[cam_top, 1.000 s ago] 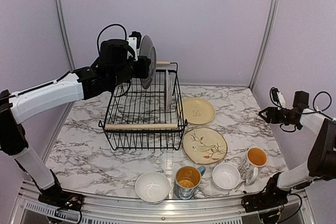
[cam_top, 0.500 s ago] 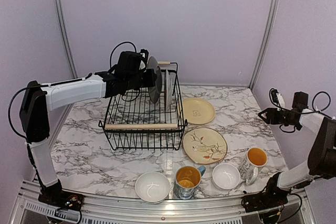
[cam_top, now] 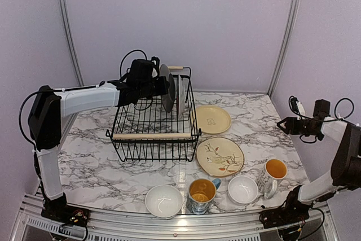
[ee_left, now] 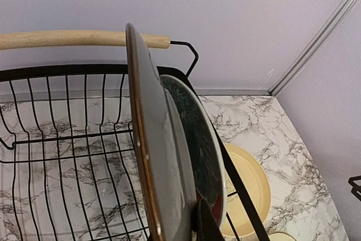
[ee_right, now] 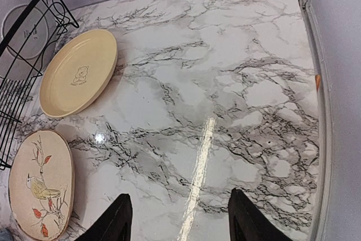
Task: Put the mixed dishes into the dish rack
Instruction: Insert the plate into the dish rack.
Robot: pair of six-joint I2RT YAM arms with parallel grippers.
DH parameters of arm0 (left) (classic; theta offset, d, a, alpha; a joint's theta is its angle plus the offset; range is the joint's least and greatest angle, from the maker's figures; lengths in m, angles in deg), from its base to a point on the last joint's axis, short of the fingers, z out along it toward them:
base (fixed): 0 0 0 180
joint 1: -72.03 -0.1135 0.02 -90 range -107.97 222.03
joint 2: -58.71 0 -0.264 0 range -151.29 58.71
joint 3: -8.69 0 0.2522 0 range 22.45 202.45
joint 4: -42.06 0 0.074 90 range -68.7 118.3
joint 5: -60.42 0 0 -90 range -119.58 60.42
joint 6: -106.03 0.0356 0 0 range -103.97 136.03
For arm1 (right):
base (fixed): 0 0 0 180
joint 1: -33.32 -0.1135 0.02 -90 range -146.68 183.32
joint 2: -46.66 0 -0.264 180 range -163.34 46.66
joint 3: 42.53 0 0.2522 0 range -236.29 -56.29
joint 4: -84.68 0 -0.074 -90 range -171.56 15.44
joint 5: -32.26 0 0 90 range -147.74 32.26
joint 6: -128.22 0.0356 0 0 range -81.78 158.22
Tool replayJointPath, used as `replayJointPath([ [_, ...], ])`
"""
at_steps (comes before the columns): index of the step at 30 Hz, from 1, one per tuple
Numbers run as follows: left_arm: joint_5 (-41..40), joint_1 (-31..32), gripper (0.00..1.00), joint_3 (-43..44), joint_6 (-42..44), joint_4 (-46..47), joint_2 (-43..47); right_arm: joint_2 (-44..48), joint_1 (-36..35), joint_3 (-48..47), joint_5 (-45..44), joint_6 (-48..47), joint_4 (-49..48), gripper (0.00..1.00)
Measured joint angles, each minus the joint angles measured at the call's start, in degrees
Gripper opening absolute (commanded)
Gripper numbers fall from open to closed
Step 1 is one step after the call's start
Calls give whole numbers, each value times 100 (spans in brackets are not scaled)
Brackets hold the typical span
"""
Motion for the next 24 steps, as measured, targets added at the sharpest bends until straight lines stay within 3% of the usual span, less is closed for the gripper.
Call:
replayJointPath([
  [24,393,-234,0,562,-4,450,-1045,-579,0,-2,-37,9,7,56],
])
